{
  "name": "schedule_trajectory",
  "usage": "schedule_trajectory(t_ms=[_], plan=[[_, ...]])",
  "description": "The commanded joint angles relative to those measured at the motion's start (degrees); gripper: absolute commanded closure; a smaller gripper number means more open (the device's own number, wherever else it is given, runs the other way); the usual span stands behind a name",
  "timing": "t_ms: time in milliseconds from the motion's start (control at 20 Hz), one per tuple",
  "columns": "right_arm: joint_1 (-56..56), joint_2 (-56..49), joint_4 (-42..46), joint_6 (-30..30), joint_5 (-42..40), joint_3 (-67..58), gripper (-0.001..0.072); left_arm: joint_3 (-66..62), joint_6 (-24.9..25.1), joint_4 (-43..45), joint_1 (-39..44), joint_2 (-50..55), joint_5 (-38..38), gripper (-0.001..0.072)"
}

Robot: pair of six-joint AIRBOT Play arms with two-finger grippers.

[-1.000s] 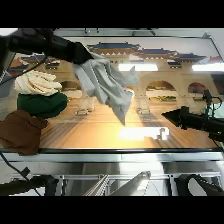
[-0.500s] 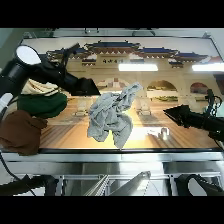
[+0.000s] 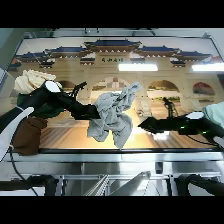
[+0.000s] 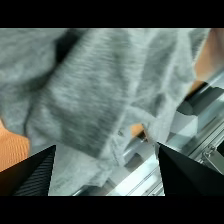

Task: Fold the shirts.

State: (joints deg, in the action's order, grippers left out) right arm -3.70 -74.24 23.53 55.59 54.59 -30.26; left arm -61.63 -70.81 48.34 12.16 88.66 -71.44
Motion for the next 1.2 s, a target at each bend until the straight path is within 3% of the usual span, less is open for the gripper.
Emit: schedule_trajectory(t_ms=[0,200,300,350,400,500,650,850,1150], plan=[[-9.6,-9.44,-5.97,-0.35,-2.19,-4.94,0.0346,-1.7,1.77,-0.37,-0.04,5.68,0.55,0.0011],[-14.29,-15.74,-10.45,-0.35,-2.36,-12.72,0.035,-4.72,3.52,-1.9,-0.04,8.83,0.44,0.0026],[-14.99,-18.08,-12.35,-0.33,-2.21,-15.87,0.0353,-5.88,4.44,-1.88,-0.04,8.76,0.11,0.0313],[-14.97,-18.86,-13.55,-0.35,-2.08,-16.83,0.0355,-6.62,4.9,-1.95,-0.04,8.76,-0.55,0.0381],[-14.93,-19.12,-14.45,-0.35,-2.08,-17.35,0.0426,-7.39,5.01,-1.92,-0.07,8.76,-1.25,0.0447],[-14.75,-19.1,-14.58,-0.33,-1.6,-17.92,0.0705,-8.94,5.68,-1.97,-0.07,8.76,-2.64,0.0694],[-12.04,-17.05,-14.05,-2.51,4.5,-18.03,0.0701,-12.31,6.1,-1.97,-0.85,7.34,-7.56,0.0692],[2.49,-5.14,-11.43,-1.62,16.06,-18.1,0.0701,-18.12,4.59,-3.15,-7.8,-2.54,-11.58,0.0692],[29.18,21.9,-27.17,-1.84,22.77,-25.7,0.07,-30.84,7.34,-24.79,-19.41,-21.29,-10.43,0.0691]])
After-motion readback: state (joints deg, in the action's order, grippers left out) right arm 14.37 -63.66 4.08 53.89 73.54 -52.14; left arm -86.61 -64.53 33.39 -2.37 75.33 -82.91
